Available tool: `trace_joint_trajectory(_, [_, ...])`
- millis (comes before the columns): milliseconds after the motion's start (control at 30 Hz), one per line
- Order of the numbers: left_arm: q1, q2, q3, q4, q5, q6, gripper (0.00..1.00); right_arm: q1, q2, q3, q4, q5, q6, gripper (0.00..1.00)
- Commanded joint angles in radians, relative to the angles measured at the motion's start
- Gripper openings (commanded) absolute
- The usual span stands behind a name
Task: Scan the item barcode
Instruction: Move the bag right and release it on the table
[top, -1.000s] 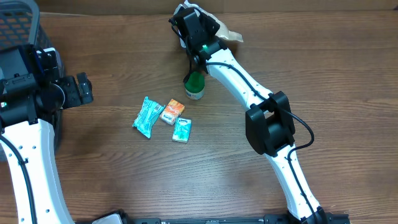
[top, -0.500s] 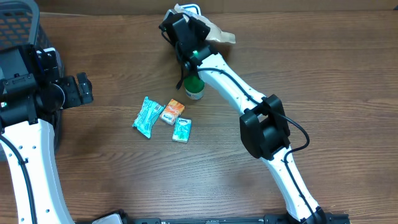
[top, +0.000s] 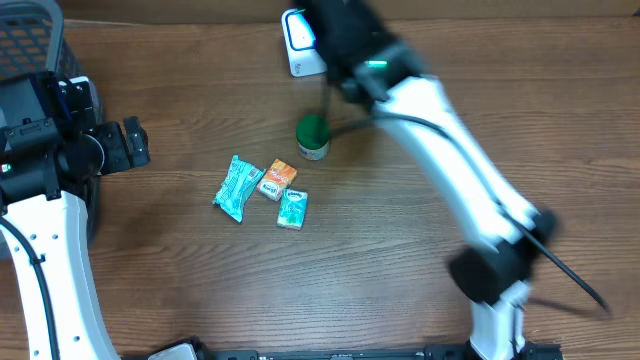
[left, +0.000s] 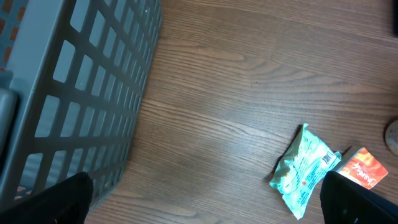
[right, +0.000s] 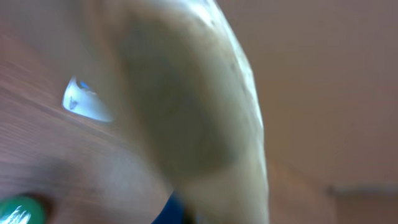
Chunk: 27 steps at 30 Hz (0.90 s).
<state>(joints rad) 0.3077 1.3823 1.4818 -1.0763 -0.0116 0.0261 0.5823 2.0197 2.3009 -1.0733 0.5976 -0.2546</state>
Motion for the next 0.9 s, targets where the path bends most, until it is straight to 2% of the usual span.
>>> trace_joint_trajectory(0, [-0.002,0.003,0.006,0.003,0.008,0.011,1.0,-0.08,-0.132,0.016,-0.142,-0.053,0.385,0.04])
trace_joint_trajectory(133, [-0.003,0.003,0.006,0.003,0.008,0.011,1.0,-0.227,-0.163,0.016,-0.401,-0.054,0.681,0.04])
trace_joint_trajectory(267, [-0.003,0.003,0.006,0.003,0.008,0.011,1.0,-0.38,-0.137,-0.007,-0.521,-0.105,0.803,0.04])
trace_joint_trajectory(467, [-0.002,0.003,0.006,0.003,0.008,0.012,1.0,-0.56,-0.097,-0.137,-0.466,-0.249,0.835,0.04])
trace_joint_trajectory(700, [-0.004,0.003,0.006,0.003,0.008,0.011,1.0,-0.708,-0.078,-0.354,-0.301,-0.447,0.829,0.04])
trace_joint_trajectory(867, [-0.004,0.003,0.006,0.003,0.008,0.011,1.0,-0.792,-0.078,-0.49,-0.244,-0.46,0.828,0.04])
